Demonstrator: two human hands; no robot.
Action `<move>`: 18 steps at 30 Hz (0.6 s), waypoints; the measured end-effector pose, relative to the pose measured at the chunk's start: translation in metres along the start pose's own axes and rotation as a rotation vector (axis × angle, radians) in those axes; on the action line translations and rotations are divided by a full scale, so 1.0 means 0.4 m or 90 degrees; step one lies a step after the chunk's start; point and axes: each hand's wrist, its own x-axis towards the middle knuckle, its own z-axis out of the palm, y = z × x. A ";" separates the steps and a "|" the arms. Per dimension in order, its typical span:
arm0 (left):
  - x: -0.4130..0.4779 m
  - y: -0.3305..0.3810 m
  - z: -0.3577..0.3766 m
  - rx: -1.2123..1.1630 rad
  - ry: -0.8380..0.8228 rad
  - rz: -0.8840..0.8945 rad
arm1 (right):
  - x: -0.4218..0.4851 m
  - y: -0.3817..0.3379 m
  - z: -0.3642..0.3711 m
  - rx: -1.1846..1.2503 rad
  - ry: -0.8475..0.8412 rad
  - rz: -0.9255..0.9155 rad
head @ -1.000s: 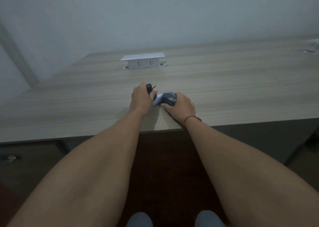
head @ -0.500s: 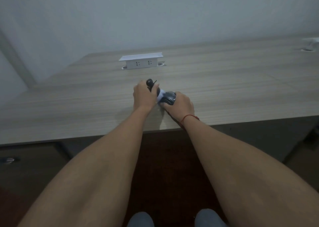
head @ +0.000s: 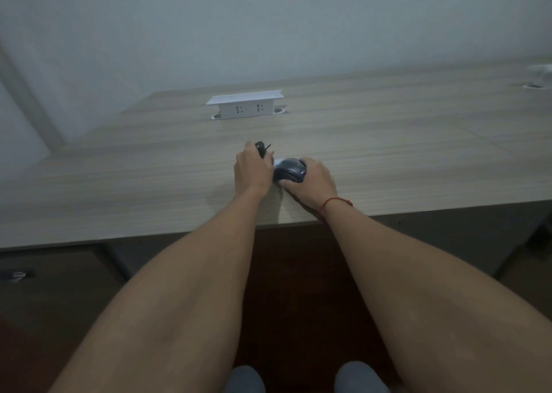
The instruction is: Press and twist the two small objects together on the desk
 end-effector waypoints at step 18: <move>0.023 -0.025 -0.059 -0.068 0.041 0.006 | 0.016 0.005 -0.066 -0.054 -0.189 -0.062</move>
